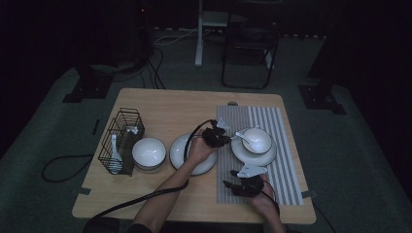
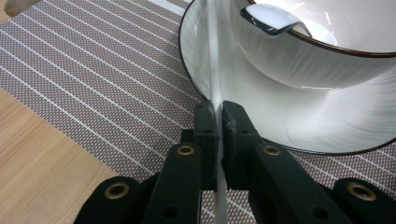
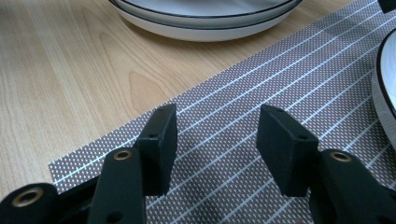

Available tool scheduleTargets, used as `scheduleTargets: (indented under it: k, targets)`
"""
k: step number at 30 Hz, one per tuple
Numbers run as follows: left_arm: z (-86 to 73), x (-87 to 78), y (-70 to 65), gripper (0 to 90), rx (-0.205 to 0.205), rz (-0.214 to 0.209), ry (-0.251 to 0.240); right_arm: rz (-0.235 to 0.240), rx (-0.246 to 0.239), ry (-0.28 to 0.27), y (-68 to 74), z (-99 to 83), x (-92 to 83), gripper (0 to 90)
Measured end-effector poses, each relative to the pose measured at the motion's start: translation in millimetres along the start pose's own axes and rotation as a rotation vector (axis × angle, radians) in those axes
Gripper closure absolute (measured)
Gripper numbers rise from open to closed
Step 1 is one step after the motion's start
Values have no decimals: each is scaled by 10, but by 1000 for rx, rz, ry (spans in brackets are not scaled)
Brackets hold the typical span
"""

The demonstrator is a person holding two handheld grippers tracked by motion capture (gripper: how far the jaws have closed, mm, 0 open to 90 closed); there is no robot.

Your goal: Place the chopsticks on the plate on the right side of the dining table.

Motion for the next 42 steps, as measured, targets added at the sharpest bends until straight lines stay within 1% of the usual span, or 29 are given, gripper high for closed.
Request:
scheduleTargets:
  k: [7, 10, 14, 17, 20, 22, 24, 26, 27, 30, 32, 35, 39, 42]
  targets:
    - [-3, 40, -22, 850, 7, -12, 12, -3, -4, 8, -1, -9, 9, 480]
    - [10, 45, -36, 847, 5, -16, 6, -4, -4, 8, -4, -9, 9, 481]
    - [23, 26, -37, 817, 7, -18, 1, -5, -5, 9, -3, -11, 8, 480]
    - [41, -15, -36, 798, -1, -22, -12, -6, -6, 11, -1, -12, 9, 480]
    - [51, -57, -28, 777, 4, -19, -15, -6, -9, 13, 0, -14, 10, 480]
    - [53, -91, -11, 766, -1, -21, -22, -7, -9, 13, 0, -14, 10, 480]
    - [57, -136, 6, 754, -16, -25, -39, -8, -9, 14, -1, -15, 9, 480]
    - [58, -162, 20, 749, -19, -24, -47, -7, -10, 14, 0, -15, 9, 480]
    - [59, -215, 46, 749, -22, -22, -56, -8, -10, 14, 0, -16, 9, 480]
    - [68, -277, 69, 739, -31, -23, -69, -8, -10, 17, 0, -17, 11, 480]
    - [57, -313, 74, 737, -25, -22, -68, -9, -9, 17, 0, -17, 11, 480]
    - [26, -346, 65, 730, -29, -28, -73, -9, -11, 17, 0, -17, 12, 480]
    - [-47, -350, 58, 728, -41, -30, -73, -9, -11, 18, 2, -18, 12, 479]
    - [-112, -331, 57, 723, -37, -28, -59, -9, -12, 20, 1, -20, 13, 479]
Point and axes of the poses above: each handheld gripper's, and its own axes: x roughly forward along the jaws, z roughly out of its top, y roughly to its left, the point moved 8 cm from there along x, roughly forward along the jaws, and after that the axes turned 8 degrees about z, right-handed, at the moved point
